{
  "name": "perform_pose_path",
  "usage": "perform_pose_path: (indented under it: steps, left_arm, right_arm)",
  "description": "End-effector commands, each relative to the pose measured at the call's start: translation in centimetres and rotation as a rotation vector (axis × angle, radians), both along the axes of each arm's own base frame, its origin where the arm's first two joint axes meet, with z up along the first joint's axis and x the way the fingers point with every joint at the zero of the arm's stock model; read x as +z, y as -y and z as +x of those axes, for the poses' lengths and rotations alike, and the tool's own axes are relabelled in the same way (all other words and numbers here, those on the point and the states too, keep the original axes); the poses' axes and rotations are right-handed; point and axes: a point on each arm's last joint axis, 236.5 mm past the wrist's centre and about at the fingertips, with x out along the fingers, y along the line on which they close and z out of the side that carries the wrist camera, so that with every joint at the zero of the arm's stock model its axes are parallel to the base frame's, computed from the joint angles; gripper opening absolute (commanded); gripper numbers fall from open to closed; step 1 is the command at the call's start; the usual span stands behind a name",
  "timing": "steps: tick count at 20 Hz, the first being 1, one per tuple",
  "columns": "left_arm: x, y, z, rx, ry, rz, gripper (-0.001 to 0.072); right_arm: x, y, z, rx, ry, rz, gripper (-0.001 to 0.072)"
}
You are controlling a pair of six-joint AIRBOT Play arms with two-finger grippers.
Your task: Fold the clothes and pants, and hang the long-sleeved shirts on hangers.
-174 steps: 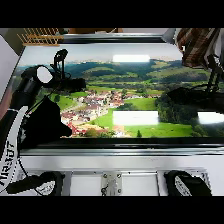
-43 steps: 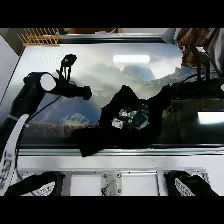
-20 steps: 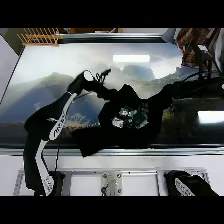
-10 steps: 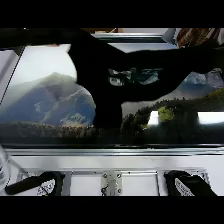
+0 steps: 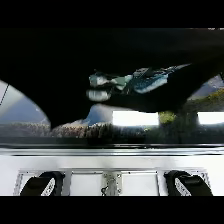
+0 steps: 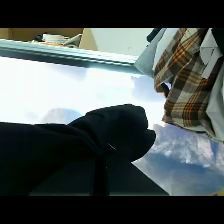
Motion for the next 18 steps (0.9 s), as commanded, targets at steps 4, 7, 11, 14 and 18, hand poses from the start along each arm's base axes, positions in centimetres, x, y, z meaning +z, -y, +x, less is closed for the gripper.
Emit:
perform_pose_path:
  steps: [4, 7, 11, 14, 18]
  left_arm:
    - [-4.1, 0.4, 3.9, -0.023, -0.157, 0.033, 0.0012]
    - [-12.3, 0.9, 12.5, -0.061, -0.434, 0.068, 0.0013]
    - [-25.8, 0.3, 25.7, -0.029, -0.730, 0.018, 0.0013]
    - [-35.4, -0.2, 32.2, 0.004, -0.880, -0.019, 0.0013]
    - [-40.4, 0.2, 35.5, -0.013, -0.982, -0.029, 0.0447]
  right_arm:
    - [-6.7, -0.2, 0.2, -0.029, -0.295, 0.067, 0.0020]
    - [-13.5, -0.5, 5.2, -0.040, -0.543, 0.071, 0.0020]
    - [-24.7, -0.8, 15.3, -0.053, -0.757, 0.062, 0.0020]
    - [-31.2, -1.3, 22.6, -0.049, -0.733, 0.079, 0.0021]
    - [-32.9, -3.8, 27.6, 0.000, -0.620, 0.207, 0.0141]
